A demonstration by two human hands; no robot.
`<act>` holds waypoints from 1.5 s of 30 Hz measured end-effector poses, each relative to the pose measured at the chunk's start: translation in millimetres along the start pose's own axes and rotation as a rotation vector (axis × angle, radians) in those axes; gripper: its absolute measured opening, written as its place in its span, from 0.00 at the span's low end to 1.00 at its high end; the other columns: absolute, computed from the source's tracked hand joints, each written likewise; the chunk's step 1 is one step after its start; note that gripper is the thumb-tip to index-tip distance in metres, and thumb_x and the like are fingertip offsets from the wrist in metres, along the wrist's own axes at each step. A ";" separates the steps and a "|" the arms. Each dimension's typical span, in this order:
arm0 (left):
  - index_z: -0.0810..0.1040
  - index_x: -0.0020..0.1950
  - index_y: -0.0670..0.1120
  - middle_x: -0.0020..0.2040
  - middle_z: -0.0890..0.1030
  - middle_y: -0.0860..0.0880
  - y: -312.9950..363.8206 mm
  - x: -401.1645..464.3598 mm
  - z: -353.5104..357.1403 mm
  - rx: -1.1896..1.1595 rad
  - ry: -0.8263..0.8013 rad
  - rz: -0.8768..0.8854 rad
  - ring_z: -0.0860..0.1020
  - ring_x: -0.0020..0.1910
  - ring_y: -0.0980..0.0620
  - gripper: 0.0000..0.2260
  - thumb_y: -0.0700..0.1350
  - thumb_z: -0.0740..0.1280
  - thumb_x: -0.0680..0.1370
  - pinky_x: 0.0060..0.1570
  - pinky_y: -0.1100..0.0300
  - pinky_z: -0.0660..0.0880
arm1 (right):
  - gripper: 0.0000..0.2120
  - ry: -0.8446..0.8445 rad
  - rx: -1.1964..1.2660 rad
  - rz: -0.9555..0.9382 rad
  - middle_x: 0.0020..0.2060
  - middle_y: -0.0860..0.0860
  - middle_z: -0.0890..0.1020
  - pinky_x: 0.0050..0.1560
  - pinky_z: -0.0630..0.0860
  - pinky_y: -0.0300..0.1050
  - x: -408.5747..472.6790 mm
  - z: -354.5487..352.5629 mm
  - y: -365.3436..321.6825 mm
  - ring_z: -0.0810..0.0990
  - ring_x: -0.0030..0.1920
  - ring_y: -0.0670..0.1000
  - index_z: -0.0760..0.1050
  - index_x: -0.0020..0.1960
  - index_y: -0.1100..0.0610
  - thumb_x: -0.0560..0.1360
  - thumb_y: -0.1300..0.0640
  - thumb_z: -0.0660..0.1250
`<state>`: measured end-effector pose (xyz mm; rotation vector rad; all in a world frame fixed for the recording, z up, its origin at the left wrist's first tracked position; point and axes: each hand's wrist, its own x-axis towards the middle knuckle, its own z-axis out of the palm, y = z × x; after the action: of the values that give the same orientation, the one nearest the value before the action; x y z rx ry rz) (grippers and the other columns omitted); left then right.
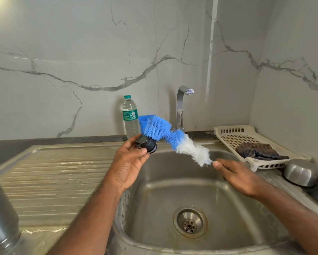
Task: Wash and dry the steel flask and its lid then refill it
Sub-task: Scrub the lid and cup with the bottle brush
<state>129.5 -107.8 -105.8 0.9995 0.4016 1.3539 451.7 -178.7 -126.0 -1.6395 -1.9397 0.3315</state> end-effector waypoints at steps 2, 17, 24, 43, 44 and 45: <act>0.74 0.65 0.39 0.60 0.82 0.38 -3.3 1.2 1.0 -0.008 0.005 -0.018 0.83 0.59 0.40 0.25 0.30 0.68 0.68 0.62 0.49 0.79 | 0.23 -0.002 -0.001 -0.001 0.32 0.49 0.73 0.43 0.71 0.51 0.2 1.3 -1.3 0.71 0.34 0.47 0.68 0.39 0.56 0.83 0.40 0.53; 0.81 0.57 0.45 0.48 0.86 0.47 39.3 -65.1 2.9 0.842 0.442 0.113 0.83 0.42 0.55 0.19 0.35 0.80 0.69 0.37 0.67 0.75 | 0.17 0.040 -0.121 -0.098 0.30 0.51 0.77 0.35 0.66 0.47 -2.8 5.1 -27.2 0.76 0.34 0.54 0.71 0.40 0.54 0.83 0.47 0.59; 0.83 0.47 0.49 0.41 0.85 0.52 76.3 -149.4 -22.5 1.228 0.490 0.194 0.82 0.38 0.54 0.16 0.42 0.83 0.64 0.44 0.59 0.80 | 0.18 -0.119 -0.274 -0.117 0.35 0.50 0.77 0.38 0.68 0.50 -4.1 17.6 -91.3 0.76 0.38 0.54 0.71 0.38 0.51 0.84 0.46 0.58; 0.84 0.53 0.45 0.48 0.84 0.50 116.3 -243.8 -56.0 1.569 0.644 0.101 0.82 0.49 0.53 0.18 0.49 0.82 0.67 0.53 0.56 0.81 | 0.14 -0.153 -0.230 -0.090 0.39 0.51 0.79 0.43 0.78 0.50 -34.1 54.1 -145.0 0.78 0.40 0.52 0.76 0.48 0.53 0.84 0.46 0.58; 0.84 0.54 0.45 0.49 0.84 0.49 116.2 -243.4 -55.9 1.594 0.658 0.097 0.81 0.49 0.53 0.19 0.50 0.82 0.67 0.53 0.54 0.81 | 0.15 -0.154 -0.233 -0.084 0.39 0.52 0.79 0.43 0.78 0.50 -34.8 53.7 -144.8 0.78 0.40 0.52 0.76 0.47 0.53 0.84 0.46 0.58; 0.84 0.53 0.45 0.48 0.83 0.49 116.2 -243.1 -55.3 1.623 0.674 0.094 0.81 0.48 0.53 0.20 0.52 0.82 0.66 0.51 0.54 0.82 | 0.15 -0.154 -0.239 -0.079 0.39 0.52 0.80 0.43 0.78 0.50 -35.3 52.7 -144.7 0.78 0.40 0.52 0.76 0.47 0.53 0.84 0.46 0.58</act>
<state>-39.3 -324.7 -117.1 1.7718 2.1941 1.2697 306.3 -235.0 -100.9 -1.7225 -2.2253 0.2064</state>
